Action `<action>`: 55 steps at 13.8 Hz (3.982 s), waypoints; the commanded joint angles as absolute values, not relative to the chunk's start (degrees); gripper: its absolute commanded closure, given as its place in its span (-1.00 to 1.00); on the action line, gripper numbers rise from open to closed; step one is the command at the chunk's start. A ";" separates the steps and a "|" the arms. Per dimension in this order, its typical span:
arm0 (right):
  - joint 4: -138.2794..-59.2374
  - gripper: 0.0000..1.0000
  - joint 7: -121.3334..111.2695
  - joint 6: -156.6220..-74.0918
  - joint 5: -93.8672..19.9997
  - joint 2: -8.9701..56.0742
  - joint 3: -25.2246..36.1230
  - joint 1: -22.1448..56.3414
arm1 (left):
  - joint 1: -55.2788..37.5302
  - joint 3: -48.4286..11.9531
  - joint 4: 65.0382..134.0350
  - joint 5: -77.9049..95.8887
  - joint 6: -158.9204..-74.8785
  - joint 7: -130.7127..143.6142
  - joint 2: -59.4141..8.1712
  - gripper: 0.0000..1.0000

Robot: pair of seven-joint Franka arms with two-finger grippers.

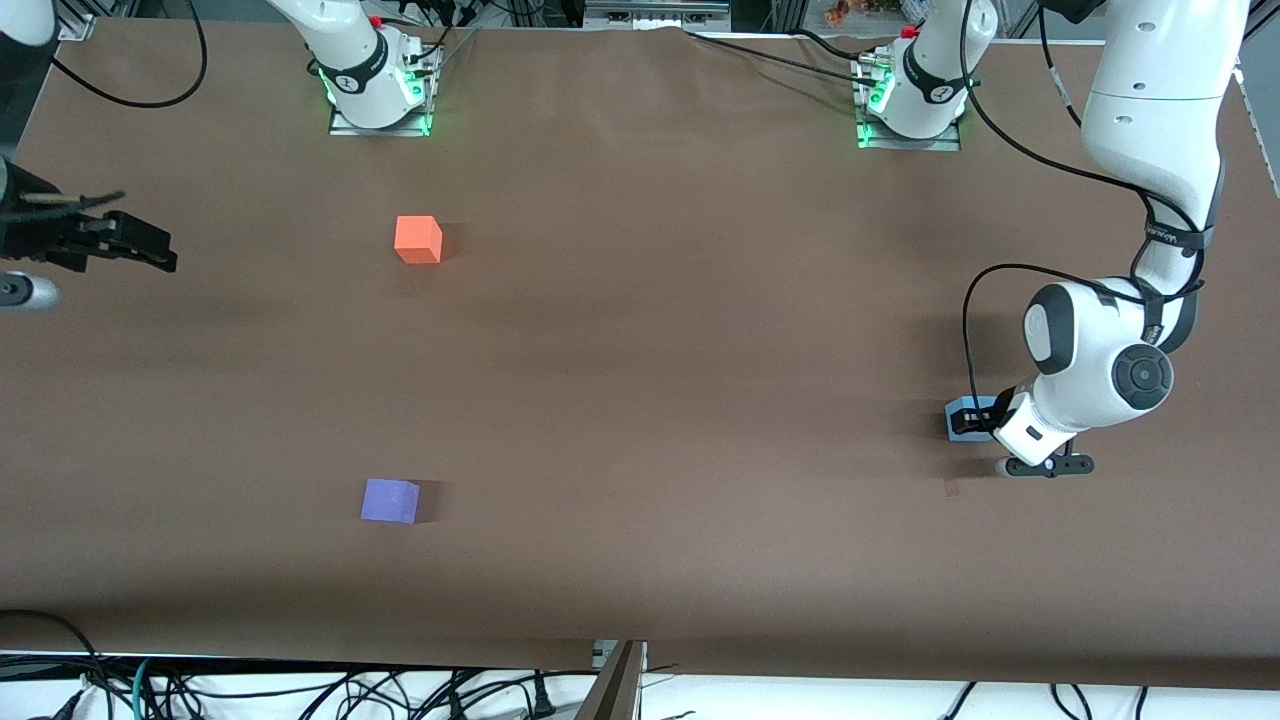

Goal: Place blue block between orange and purple blocks
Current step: 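Close the left gripper on the light blue cube and lift it, then carry the cube toward the table middle while the right gripper reaches out, then open the left gripper to set the light blue cube down, then grasp the light blue cube with the right gripper while the left gripper withdraws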

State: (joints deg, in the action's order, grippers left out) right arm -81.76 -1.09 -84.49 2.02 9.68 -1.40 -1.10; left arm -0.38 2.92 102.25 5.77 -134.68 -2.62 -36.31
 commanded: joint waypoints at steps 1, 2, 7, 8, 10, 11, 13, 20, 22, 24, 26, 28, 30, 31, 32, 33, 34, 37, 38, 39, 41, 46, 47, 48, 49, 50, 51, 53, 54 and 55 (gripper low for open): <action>-81.91 -1.00 -2.11 -84.64 1.32 9.93 -1.49 -1.23 | -1.67 1.42 101.61 7.56 -132.11 -3.78 -35.42 0.79; -81.83 -1.00 -2.20 -84.29 1.32 10.63 -1.49 -1.32 | -1.76 -0.77 101.51 7.47 -131.84 -3.78 -35.07 0.79; -81.83 -1.00 -2.11 -84.20 1.05 11.25 -1.49 -1.41 | -8.40 -7.21 98.10 7.47 -131.84 7.24 -35.16 0.77; -81.83 -1.00 -2.11 -84.20 1.05 11.34 -1.49 -1.32 | -11.57 -7.21 97.13 7.04 -131.84 12.52 -35.50 0.73; -81.83 -1.00 -2.11 -84.20 0.97 11.69 -1.49 -1.32 | -18.68 -7.21 94.15 6.86 -132.01 21.75 -37.87 0.67; -81.83 -1.00 -1.94 -84.20 0.97 11.69 -1.58 -1.32 | -22.20 -7.03 91.96 6.94 -132.01 27.02 -39.62 0.67; -81.83 -1.00 -2.28 -84.11 1.05 11.69 -1.58 -1.23 | -28.80 -6.77 85.73 6.86 -132.01 38.44 -43.66 0.70; -82.18 -1.00 -2.02 -84.11 0.88 13.01 -1.67 -1.32 | -38.39 -5.02 72.09 6.68 -132.54 50.18 -53.08 0.68; -82.09 -1.00 -1.32 -84.72 0.88 13.71 -1.76 -1.06 | -43.13 -1.34 68.83 6.77 -132.54 55.43 -55.36 0.68; -82.18 -1.00 -1.14 -84.99 0.79 14.59 -1.93 -0.88 | -48.06 2.98 66.28 6.86 -132.54 58.79 -57.82 0.67; -82.18 -1.00 -1.14 -86.13 -0.52 15.47 -2.11 -0.27 | -48.34 3.16 65.92 6.94 -132.54 59.06 -58.27 0.33; -82.18 -1.00 -0.71 -87.62 -1.05 16.61 -2.11 1.22 | -48.34 3.16 66.09 6.77 -132.02 59.24 -57.49 -0.22; -82.18 -1.00 3.93 -88.85 -1.14 17.49 -2.11 3.33 | -48.51 3.43 66.97 6.59 -131.75 59.15 -56.34 -1.00; -82.18 -1.00 5.35 -89.38 -1.14 18.01 -2.11 4.38 | -48.34 3.43 67.06 6.59 -130.88 59.15 -55.55 -1.00; -82.18 -1.00 5.62 -90.08 -1.49 18.54 -2.11 5.18 | -48.08 3.43 66.97 6.59 -128.78 59.15 -54.94 -1.00; -82.18 -1.00 5.80 -90.96 -1.76 19.07 -2.11 6.06 | -47.82 3.43 66.97 6.59 -127.02 59.06 -53.97 -1.00; -82.18 -1.00 5.80 -91.49 -1.84 19.51 -2.11 6.76 | -47.64 3.51 67.06 6.59 -125.70 58.98 -52.92 -1.00; -82.27 -1.00 8.26 -92.29 -1.93 20.65 -2.11 7.73 | -44.84 3.52 67.23 6.59 -120.51 58.62 -49.49 -1.00; -82.27 -1.00 8.44 -92.37 -2.37 21.00 -2.20 8.17 | -43.35 3.52 67.58 6.59 -118.24 58.54 -48.18 -1.00; -82.27 -1.00 8.79 -93.16 -4.11 21.44 -2.11 9.13 | -41.42 3.34 67.59 6.68 -115.95 58.54 -47.03 -1.00; -82.27 -1.00 12.81 -94.22 -4.75 22.14 -2.11 11.33 | -37.90 3.08 67.59 6.86 -110.68 56.97 -44.40 -1.00; -82.27 -1.00 21.79 -99.48 -4.83 24.87 -2.11 19.15 | -31.75 3.52 67.94 6.59 -98.55 46.42 -35.53 -1.00; -82.27 -1.00 22.67 -100.88 -4.83 25.57 -2.11 20.55 | -29.73 3.43 69.07 6.59 -96.79 43.88 -32.90 -1.00; -82.27 -1.00 23.63 -102.46 -4.92 26.36 -2.11 21.78 | -27.88 3.43 71.34 6.59 -95.81 40.55 -29.83 -1.00; -82.27 -1.00 24.69 -104.31 -4.92 27.32 -2.11 23.01 | -26.38 3.43 73.98 6.59 -94.67 37.99 -26.31 -1.00; -82.27 -1.00 25.83 -106.24 -4.92 28.38 -2.11 24.33 | -24.89 3.43 76.88 6.59 -93.53 36.23 -22.97 -1.00; -82.18 -1.00 26.80 -108.09 -4.92 29.78 -2.11 25.48 | -23.39 3.43 79.95 6.59 -92.56 33.86 -19.72 -1.00; -82.00 -1.00 30.65 -112.21 -5.01 32.16 -2.11 28.38 | -19.01 3.43 86.54 6.59 -92.20 27.72 -13.56 -1.00; -81.91 -1.00 33.02 -114.93 -5.01 33.56 -2.11 29.35 | -16.20 3.43 89.36 6.59 -92.20 23.77 -11.01 -1.00; -81.83 -1.00 34.35 -117.31 -5.01 34.79 -2.11 30.57 | -13.91 3.43 91.82 6.59 -92.20 19.99 -8.81 -1.00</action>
State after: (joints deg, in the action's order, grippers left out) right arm -82.20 31.21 -113.48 -4.35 32.74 -2.49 28.48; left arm -18.35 4.13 82.25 5.88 -91.02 27.31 -16.11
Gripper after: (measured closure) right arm 0.000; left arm 0.000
